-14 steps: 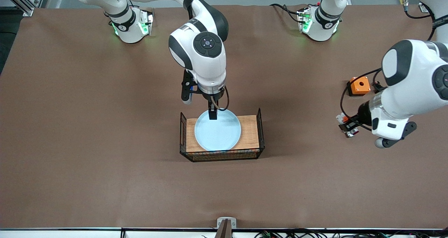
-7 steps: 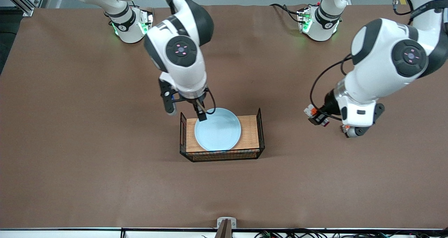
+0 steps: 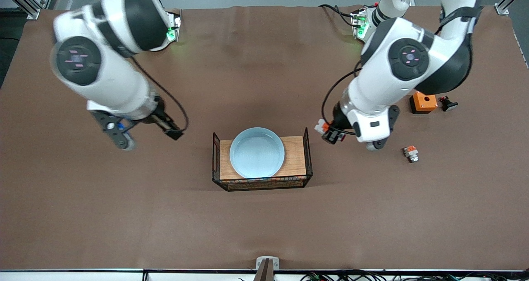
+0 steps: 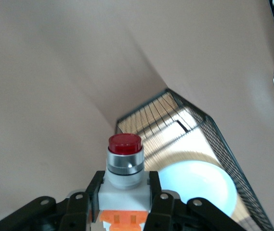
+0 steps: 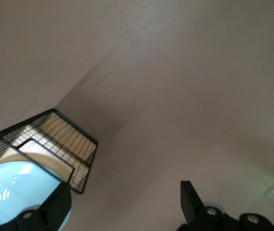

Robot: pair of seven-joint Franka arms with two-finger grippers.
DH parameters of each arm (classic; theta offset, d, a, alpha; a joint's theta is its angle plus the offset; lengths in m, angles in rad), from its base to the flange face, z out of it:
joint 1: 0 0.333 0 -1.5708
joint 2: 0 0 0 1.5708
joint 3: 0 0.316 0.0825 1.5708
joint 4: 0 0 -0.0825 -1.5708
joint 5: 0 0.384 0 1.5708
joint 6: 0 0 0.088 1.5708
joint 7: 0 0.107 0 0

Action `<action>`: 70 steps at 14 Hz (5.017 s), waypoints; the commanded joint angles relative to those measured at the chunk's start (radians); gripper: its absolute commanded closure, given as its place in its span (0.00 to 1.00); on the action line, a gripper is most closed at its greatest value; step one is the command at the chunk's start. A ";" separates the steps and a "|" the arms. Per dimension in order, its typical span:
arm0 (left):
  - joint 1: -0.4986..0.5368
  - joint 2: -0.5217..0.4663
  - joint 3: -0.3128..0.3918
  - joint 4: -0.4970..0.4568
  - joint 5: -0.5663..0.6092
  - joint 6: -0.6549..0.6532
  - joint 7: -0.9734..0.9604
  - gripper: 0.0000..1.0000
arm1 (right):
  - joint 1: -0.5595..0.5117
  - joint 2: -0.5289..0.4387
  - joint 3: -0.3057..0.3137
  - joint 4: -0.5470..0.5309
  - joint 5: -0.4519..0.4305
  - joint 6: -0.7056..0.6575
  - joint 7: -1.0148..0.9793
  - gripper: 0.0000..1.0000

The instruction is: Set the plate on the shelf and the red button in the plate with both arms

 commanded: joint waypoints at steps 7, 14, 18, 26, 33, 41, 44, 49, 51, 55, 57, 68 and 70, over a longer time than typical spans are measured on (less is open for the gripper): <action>-0.137 0.132 0.012 0.091 -0.013 0.231 -0.405 0.67 | -0.256 -0.120 0.008 -0.100 0.001 -0.071 -0.635 0.00; -0.193 0.220 0.024 0.091 -0.010 0.382 -0.465 0.67 | -0.339 -0.122 0.010 -0.102 -0.082 -0.074 -0.951 0.00; -0.213 0.271 0.041 0.089 -0.002 0.481 -0.465 0.66 | -0.388 -0.120 0.010 -0.095 -0.085 -0.069 -1.109 0.00; -0.253 0.334 0.067 0.088 -0.003 0.538 -0.471 0.65 | -0.393 -0.116 0.011 -0.098 -0.102 -0.060 -1.100 0.00; -0.256 0.354 0.069 0.088 -0.002 0.544 -0.462 0.23 | -0.370 -0.117 0.013 -0.100 -0.075 -0.065 -1.029 0.00; -0.198 0.219 0.067 0.083 0.000 0.491 -0.458 0.00 | -0.399 -0.117 0.010 -0.094 -0.078 -0.074 -1.097 0.00; -0.121 0.124 0.054 0.065 -0.013 0.356 -0.367 0.00 | -0.399 -0.125 0.007 -0.091 -0.067 -0.079 -1.097 0.00; -0.009 -0.050 0.049 -0.057 -0.029 0.170 0.005 0.00 | -0.399 -0.148 0.008 -0.029 -0.070 -0.213 -1.098 0.00; 0.025 -0.155 0.051 -0.200 -0.051 0.169 0.161 0.00 | -0.395 -0.192 0.013 -0.037 -0.074 -0.221 -1.089 0.00; 0.112 -0.305 0.051 -0.388 -0.053 0.166 0.418 0.00 | -0.393 -0.243 0.014 -0.078 -0.065 -0.227 -1.086 0.00; 0.172 -0.354 0.051 -0.441 -0.053 0.147 0.499 0.00 | -0.394 -0.286 0.013 -0.135 -0.065 -0.209 -1.086 0.00; 0.480 -0.477 0.060 -0.478 -0.040 -0.051 1.404 0.01 | -0.395 -0.498 0.014 -0.414 -0.064 -0.051 -1.086 0.00; 0.491 -0.473 0.061 -0.423 -0.040 -0.051 1.415 0.01 | -0.395 -0.502 0.013 -0.414 -0.064 -0.048 -1.086 0.00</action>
